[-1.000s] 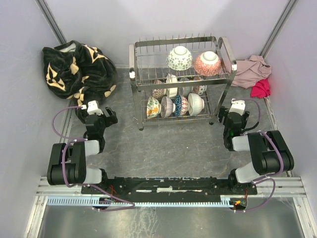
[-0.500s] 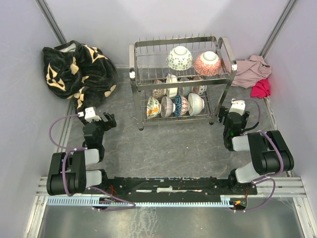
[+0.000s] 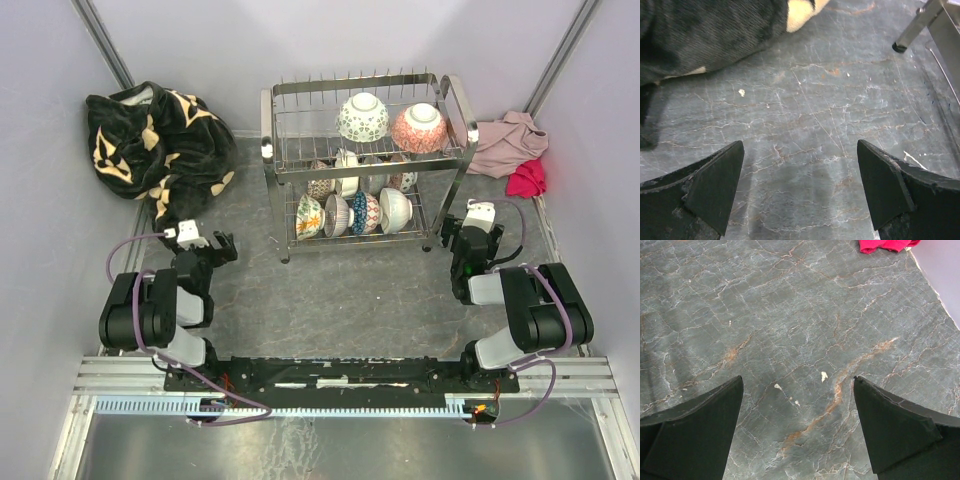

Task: Load the bowls into the dish rack
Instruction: Reset both arms

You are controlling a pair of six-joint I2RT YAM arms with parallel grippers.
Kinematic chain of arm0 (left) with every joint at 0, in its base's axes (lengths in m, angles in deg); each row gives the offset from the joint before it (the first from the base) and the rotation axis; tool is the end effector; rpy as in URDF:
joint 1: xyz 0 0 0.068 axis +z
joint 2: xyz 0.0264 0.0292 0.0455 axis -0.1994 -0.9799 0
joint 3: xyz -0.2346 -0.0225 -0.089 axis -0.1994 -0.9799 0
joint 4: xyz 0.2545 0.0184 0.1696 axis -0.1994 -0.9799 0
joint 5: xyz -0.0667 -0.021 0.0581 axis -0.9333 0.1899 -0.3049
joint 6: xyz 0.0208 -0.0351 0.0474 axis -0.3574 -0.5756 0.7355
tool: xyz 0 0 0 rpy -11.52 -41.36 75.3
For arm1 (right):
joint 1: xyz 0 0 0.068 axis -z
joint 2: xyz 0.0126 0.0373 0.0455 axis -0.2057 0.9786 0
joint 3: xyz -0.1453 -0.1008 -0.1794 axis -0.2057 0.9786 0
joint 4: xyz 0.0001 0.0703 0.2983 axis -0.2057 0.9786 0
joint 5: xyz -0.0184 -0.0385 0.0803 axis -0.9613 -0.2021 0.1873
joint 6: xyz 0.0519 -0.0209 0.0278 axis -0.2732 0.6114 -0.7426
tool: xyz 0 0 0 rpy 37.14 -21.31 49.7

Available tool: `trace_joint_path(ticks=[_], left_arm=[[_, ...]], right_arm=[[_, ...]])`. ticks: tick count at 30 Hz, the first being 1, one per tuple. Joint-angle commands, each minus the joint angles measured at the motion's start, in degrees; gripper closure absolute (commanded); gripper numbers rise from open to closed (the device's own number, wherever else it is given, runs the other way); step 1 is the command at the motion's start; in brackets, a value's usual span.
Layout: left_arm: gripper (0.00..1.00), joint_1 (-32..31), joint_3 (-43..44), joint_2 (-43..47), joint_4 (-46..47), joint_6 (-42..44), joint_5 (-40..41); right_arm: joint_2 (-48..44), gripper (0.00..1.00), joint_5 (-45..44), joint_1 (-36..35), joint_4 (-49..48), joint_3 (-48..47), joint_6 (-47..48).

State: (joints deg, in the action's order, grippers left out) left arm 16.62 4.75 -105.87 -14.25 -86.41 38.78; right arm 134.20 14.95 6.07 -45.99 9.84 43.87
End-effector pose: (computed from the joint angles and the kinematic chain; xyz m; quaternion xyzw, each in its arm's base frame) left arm 0.2348 0.0204 0.0647 -0.0977 0.7461 -0.0345 0.6577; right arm 0.2796 0.0076 0.0677 0.1266 0.7932 -0.1271 0.5819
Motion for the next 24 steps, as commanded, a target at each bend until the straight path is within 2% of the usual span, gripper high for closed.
trace_joint_path(ticks=[1,5,8,24], left_arm=[[0.01,0.2,0.6,-2.8,9.9,5.4,-4.5],[0.01,-0.1,3.7,-3.1,4.6,6.7,-6.4],[0.01,-3.4,7.0,-2.6,-3.0,9.0,-1.9],[0.01,-4.1,7.1,-2.6,-3.1,9.2,-0.6]], right_arm=[[0.2,0.01,1.6,-1.1,-2.6,-1.7,1.1],[0.2,0.01,1.5,-1.0,-2.6,-1.8,1.1],[0.2,0.01,1.5,-1.0,-2.6,-1.8,1.1],[0.2,0.01,1.5,-1.1,-2.5,-1.8,1.1]])
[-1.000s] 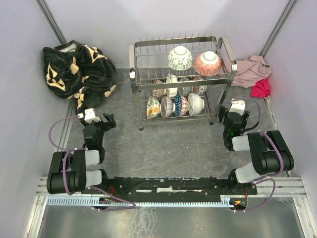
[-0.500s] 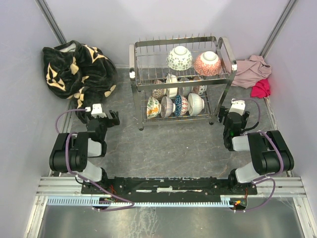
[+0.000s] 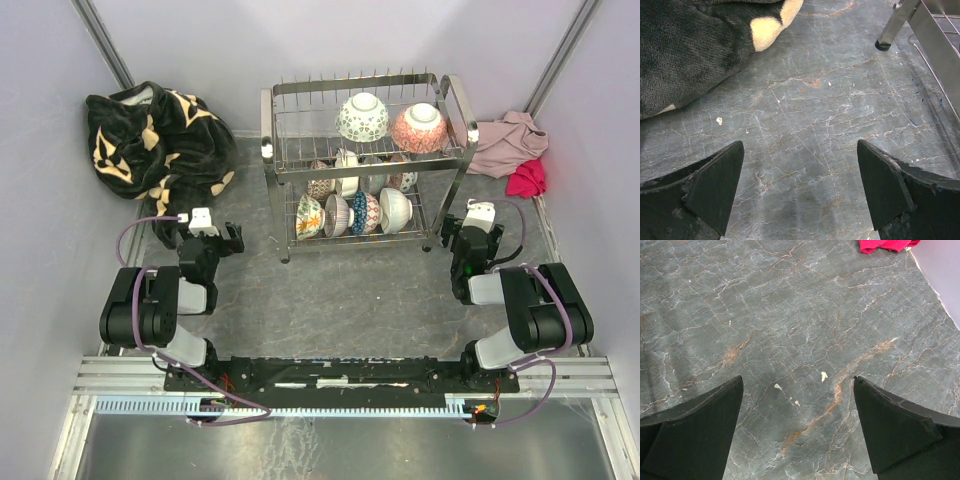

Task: Load the bowls into the dish rack
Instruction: Reset both arms

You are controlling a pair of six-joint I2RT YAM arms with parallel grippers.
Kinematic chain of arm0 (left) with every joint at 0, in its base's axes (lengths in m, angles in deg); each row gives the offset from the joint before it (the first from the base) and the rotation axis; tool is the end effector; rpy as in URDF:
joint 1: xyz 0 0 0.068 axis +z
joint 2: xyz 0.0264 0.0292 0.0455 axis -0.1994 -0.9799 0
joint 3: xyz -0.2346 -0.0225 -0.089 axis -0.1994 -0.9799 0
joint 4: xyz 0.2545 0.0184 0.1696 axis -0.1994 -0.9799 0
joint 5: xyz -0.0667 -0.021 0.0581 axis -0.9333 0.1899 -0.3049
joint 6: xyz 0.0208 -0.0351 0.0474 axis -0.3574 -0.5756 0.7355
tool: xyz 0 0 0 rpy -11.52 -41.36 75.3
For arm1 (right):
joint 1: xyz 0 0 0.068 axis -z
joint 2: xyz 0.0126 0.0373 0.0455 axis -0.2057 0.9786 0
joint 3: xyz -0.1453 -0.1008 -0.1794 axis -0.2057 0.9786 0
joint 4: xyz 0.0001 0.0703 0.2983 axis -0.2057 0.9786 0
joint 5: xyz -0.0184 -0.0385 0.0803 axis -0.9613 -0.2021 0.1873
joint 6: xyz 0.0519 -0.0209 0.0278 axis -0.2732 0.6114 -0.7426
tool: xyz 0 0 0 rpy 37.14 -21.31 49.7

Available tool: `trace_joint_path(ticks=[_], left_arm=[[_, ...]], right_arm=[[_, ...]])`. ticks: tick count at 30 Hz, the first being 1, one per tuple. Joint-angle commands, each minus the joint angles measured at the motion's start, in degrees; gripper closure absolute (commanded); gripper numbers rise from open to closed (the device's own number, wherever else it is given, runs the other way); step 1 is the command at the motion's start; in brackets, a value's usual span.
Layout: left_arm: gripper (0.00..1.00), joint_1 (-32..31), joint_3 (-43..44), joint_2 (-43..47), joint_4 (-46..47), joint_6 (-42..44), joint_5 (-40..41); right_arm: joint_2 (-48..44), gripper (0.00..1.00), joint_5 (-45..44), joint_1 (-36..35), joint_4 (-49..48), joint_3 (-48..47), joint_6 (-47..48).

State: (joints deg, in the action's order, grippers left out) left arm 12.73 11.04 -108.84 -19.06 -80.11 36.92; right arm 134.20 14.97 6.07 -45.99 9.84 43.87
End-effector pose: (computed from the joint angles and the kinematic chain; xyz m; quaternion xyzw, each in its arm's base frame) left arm 0.2633 0.0035 0.0699 -0.0210 0.7607 -0.0328 0.6480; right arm 0.2796 0.0076 0.0677 0.1265 0.7932 -0.1270 0.5819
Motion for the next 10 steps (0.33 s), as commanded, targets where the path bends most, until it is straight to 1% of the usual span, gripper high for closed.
trace_joint_path(ticks=[1,10], left_arm=[[0.01,-0.2,0.8,0.3,1.8,2.9,1.2],[0.01,-0.3,0.8,0.4,1.8,2.9,1.3]], right_arm=[[0.2,0.01,1.5,-1.0,-2.5,-1.8,1.1],[0.4,0.01,1.7,-1.0,-2.5,-1.8,1.1]])
